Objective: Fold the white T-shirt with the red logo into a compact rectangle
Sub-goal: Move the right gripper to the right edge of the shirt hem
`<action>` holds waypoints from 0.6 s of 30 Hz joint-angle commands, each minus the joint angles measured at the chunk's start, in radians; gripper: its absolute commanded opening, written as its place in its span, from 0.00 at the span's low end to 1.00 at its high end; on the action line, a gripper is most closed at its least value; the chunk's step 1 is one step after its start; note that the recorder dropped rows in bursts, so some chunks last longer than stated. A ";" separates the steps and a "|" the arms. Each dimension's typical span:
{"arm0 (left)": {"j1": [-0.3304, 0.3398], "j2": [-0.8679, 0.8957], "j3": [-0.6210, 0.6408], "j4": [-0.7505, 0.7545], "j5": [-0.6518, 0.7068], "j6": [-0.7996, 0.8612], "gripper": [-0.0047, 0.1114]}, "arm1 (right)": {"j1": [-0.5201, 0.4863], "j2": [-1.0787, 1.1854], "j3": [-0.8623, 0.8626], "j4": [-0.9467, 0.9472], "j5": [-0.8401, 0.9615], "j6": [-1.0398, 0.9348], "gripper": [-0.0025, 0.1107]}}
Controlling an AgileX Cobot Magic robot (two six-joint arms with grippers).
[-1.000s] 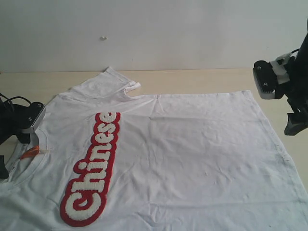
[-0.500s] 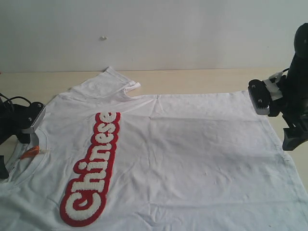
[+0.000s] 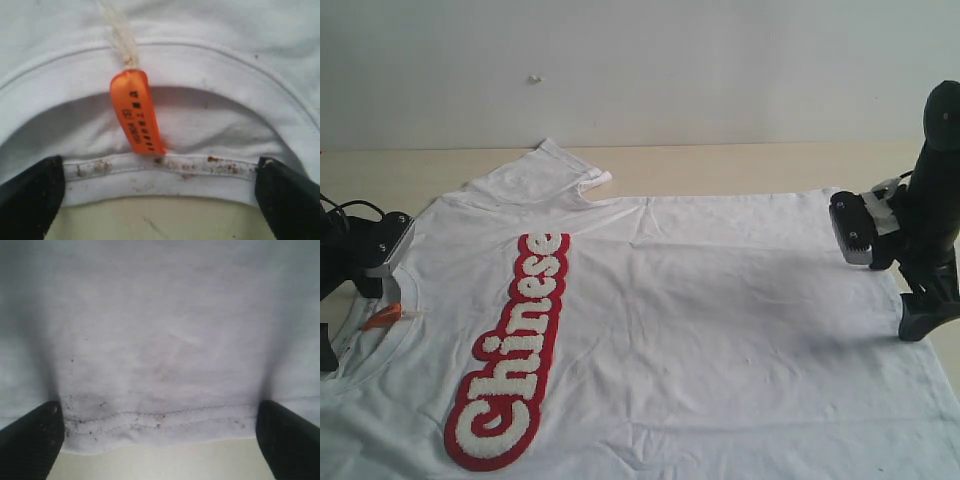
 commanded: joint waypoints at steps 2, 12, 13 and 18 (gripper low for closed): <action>0.004 0.033 0.014 -0.005 0.030 -0.004 0.94 | 0.001 0.002 0.027 -0.047 -0.024 0.044 0.95; 0.004 0.033 0.014 -0.005 0.030 -0.004 0.94 | 0.001 0.002 0.027 -0.099 -0.026 0.024 0.95; 0.004 0.033 0.014 -0.005 0.030 -0.004 0.94 | 0.001 0.002 0.027 -0.101 -0.032 0.018 0.95; 0.004 0.033 0.014 -0.005 0.030 -0.004 0.94 | 0.001 0.002 0.027 -0.065 -0.039 0.016 0.95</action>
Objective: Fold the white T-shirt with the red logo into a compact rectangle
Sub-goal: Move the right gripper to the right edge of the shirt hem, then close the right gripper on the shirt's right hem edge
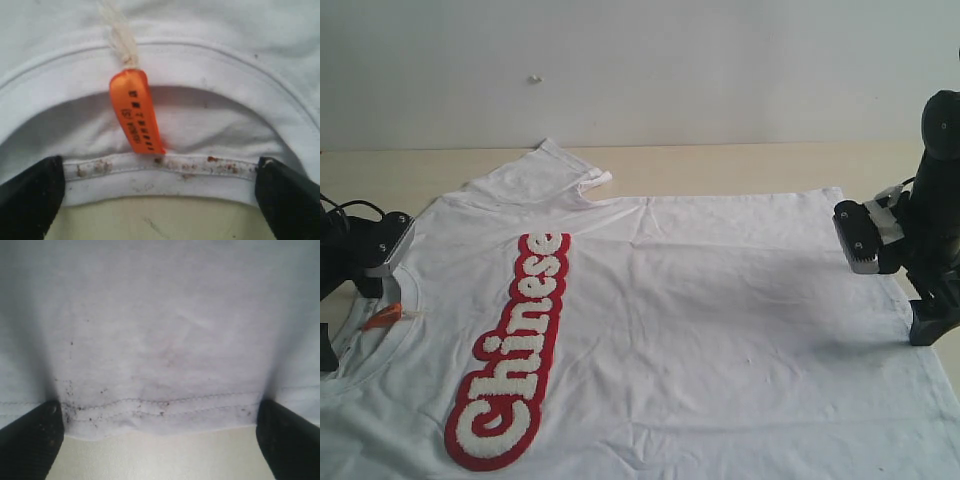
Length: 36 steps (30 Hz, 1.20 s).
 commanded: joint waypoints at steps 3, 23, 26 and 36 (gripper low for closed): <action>0.004 0.033 0.014 -0.005 0.030 -0.004 0.94 | -0.001 -0.002 0.010 0.005 -0.032 -0.013 0.95; 0.004 0.033 0.014 -0.005 0.030 -0.004 0.94 | -0.001 0.014 0.010 0.005 -0.051 -0.010 0.95; 0.004 0.033 0.014 -0.005 0.030 -0.004 0.94 | -0.001 0.029 0.010 -0.004 -0.059 -0.010 0.90; 0.004 0.033 0.014 -0.005 0.030 -0.004 0.94 | -0.001 0.033 0.010 -0.007 -0.033 0.046 0.03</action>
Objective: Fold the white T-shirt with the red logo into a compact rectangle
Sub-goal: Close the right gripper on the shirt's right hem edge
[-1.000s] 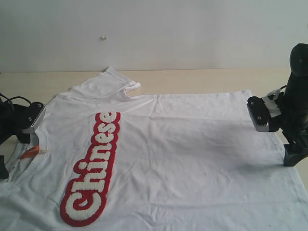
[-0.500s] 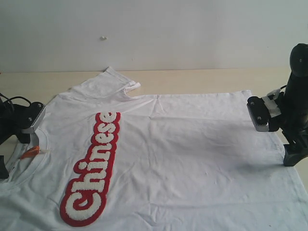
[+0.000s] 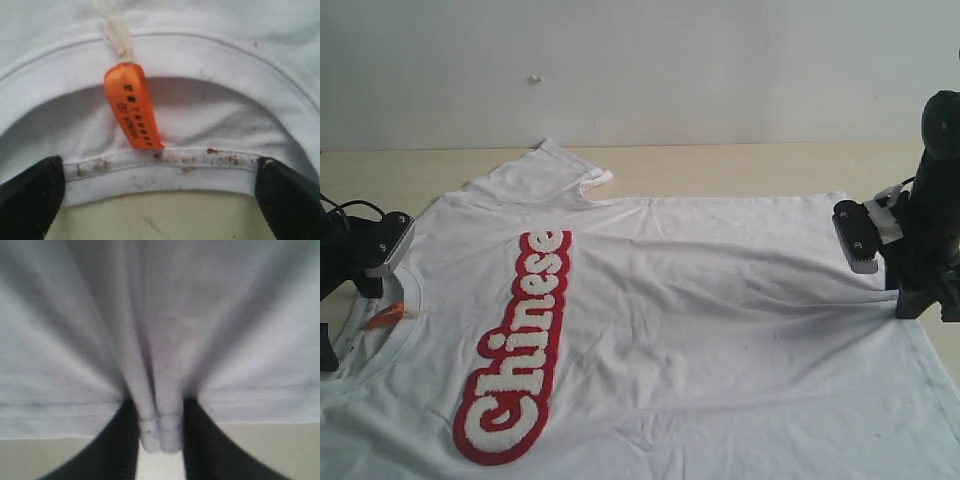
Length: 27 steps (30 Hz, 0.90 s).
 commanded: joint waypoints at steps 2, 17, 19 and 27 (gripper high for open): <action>0.004 0.033 0.014 -0.005 0.030 -0.004 0.94 | -0.001 0.030 0.008 -0.011 -0.026 0.088 0.03; 0.004 0.033 0.014 -0.005 0.030 -0.004 0.94 | -0.001 0.030 0.008 -0.004 -0.020 0.150 0.02; 0.004 0.033 0.014 -0.005 0.030 -0.004 0.94 | -0.001 0.030 0.008 -0.004 -0.020 0.150 0.02; 0.004 0.033 0.014 -0.005 0.030 -0.004 0.94 | -0.001 0.030 0.008 0.003 -0.020 0.152 0.02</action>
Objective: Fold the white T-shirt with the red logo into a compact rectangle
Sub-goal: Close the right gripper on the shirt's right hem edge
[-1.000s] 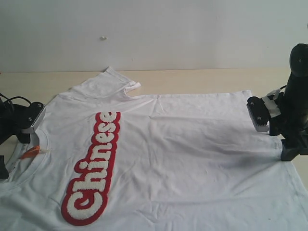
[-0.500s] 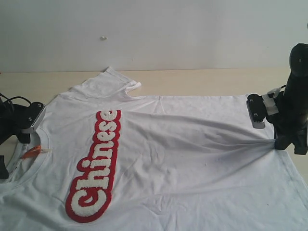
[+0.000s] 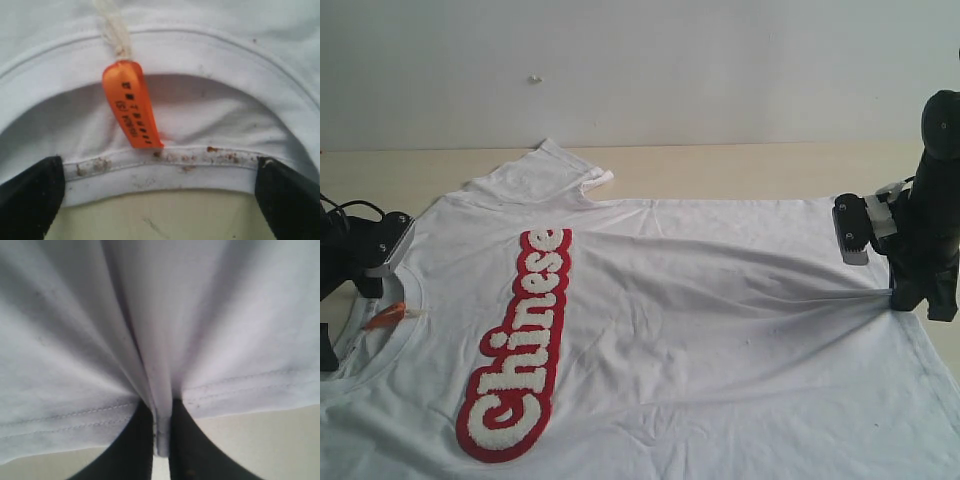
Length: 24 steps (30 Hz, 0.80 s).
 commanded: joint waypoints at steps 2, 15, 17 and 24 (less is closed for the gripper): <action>0.004 0.033 0.014 -0.005 0.030 -0.002 0.94 | -0.001 0.030 0.010 0.003 -0.017 0.014 0.02; 0.004 0.033 0.014 -0.005 0.030 -0.002 0.94 | -0.001 0.030 0.010 0.005 -0.019 0.046 0.02; 0.004 0.033 0.014 -0.005 0.030 -0.002 0.94 | -0.001 0.030 0.010 -0.008 -0.024 0.046 0.02; 0.004 0.033 0.014 -0.009 0.024 -0.002 0.94 | -0.001 0.030 0.010 -0.008 -0.043 0.046 0.02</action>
